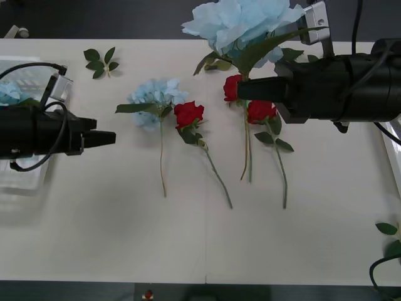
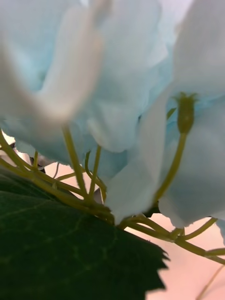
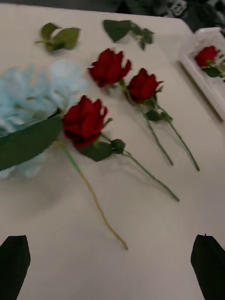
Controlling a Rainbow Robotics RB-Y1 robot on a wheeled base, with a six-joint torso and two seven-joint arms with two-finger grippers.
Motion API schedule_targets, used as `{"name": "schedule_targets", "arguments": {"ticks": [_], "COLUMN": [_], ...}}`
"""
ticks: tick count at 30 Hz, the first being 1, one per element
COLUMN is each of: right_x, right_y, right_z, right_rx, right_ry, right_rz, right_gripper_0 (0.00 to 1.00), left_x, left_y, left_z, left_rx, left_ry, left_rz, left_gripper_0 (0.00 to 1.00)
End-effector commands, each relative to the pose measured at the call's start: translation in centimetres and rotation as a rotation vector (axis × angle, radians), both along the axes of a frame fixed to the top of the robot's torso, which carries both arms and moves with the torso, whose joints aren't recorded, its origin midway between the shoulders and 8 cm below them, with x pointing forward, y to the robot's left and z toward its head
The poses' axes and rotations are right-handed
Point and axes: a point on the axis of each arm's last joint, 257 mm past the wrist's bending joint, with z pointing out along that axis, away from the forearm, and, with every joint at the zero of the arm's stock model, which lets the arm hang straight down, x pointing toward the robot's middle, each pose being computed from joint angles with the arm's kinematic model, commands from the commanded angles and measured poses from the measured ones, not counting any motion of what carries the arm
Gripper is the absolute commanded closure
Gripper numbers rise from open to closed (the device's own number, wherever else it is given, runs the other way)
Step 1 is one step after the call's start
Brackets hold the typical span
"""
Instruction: Put the red flowers into the right box and the blue flowers into the left box
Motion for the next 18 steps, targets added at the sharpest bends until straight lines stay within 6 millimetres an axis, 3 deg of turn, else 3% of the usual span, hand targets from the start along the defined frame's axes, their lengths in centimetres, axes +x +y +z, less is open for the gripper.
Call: {"name": "schedule_targets", "arguments": {"ticks": [1,4,12,18], "right_x": [-1.4,-1.6,-2.0,-2.3], "right_y": [1.5,1.9,2.7,3.1], "right_z": [1.2,1.3,1.6,1.5], "right_rx": [0.027,0.039,0.067,0.071], "right_ry": [-0.012,-0.009,0.017,0.028], "right_rz": [0.044,0.049,0.065,0.075], "right_gripper_0": [1.0,1.0,1.0,1.0], "left_x": [-2.2,-4.4,-10.9,-13.7], "left_y": [-2.1,-3.7,-8.7,-12.2], "left_z": [1.3,1.0,1.2,1.7], "left_rx": [-0.081,-0.115,-0.468,-0.628], "left_ry": [-0.108,-0.172,0.107,0.208], "left_rz": [-0.105,-0.196,-0.245,-0.297], "left_gripper_0": [0.0,0.0,0.0,0.0]}}
